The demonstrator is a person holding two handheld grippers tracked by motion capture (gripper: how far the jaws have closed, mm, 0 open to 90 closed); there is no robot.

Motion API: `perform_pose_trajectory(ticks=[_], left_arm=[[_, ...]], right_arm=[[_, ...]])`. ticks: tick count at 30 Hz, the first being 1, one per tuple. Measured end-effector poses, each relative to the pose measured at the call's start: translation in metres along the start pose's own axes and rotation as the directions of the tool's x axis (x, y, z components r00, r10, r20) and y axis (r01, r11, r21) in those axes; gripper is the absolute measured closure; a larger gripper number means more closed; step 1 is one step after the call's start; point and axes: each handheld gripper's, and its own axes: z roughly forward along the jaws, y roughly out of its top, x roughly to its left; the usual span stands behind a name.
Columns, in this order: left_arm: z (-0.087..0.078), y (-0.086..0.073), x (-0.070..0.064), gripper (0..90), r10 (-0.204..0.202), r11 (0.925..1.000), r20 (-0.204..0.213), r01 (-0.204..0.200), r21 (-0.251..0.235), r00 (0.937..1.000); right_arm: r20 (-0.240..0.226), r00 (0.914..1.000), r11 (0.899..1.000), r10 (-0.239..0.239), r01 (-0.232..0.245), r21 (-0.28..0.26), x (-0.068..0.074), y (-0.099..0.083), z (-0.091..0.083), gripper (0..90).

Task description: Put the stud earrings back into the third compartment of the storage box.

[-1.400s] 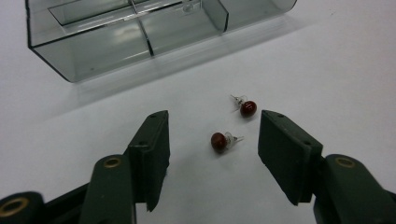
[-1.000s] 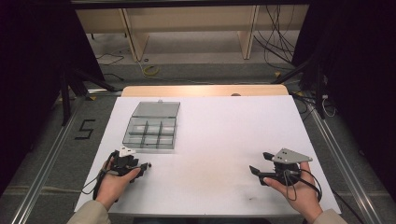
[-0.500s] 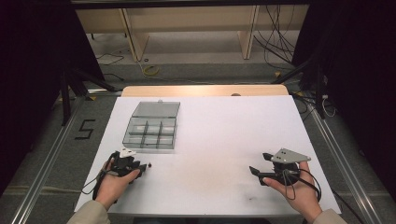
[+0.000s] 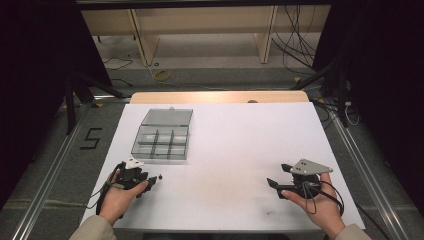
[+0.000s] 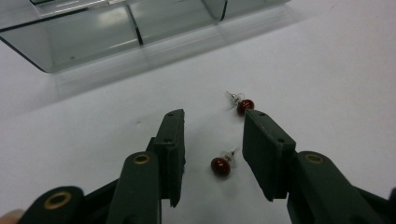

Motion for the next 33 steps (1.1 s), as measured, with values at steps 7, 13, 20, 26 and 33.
perform_pose_trajectory(ticks=[7, 13, 20, 26, 33], left_arm=[[0.0011, -0.0029, -0.0001, 61.2, 0.028, 0.9990, 0.030, -0.029, 0.033, 0.9991], [0.0022, -0.0030, -0.0025, 61.7, 0.085, 0.9941, 0.023, -0.087, 0.066, 0.9961], [0.0014, -0.0026, -0.0053, 70.7, 0.075, 0.9941, 0.023, -0.076, 0.077, 0.9969], [0.0004, -0.0026, -0.0035, 77.9, 0.042, 0.9954, 0.016, -0.043, 0.086, 0.9990], [0.0005, -0.0020, -0.0044, 78.7, 0.040, 0.9951, 0.012, -0.040, 0.090, 0.9991]], right_arm=[[0.001, 1.0000, 1.000, 0.000, 0.000, 0.001, 0.0009, 0.0001, 0.0004, 28.0], [0.000, 1.0000, 1.000, 0.003, -0.003, 0.005, 0.0000, -0.0005, 0.0007, 28.0], [-0.002, 1.0000, 1.000, 0.003, -0.003, 0.007, -0.0001, -0.0007, 0.0007, 28.0], [-0.005, 1.0000, 1.000, 0.006, -0.006, 0.006, -0.0008, -0.0012, 0.0005, 28.1], [-0.005, 1.0000, 1.000, 0.005, -0.005, 0.010, -0.0005, -0.0014, 0.0009, 28.0]])
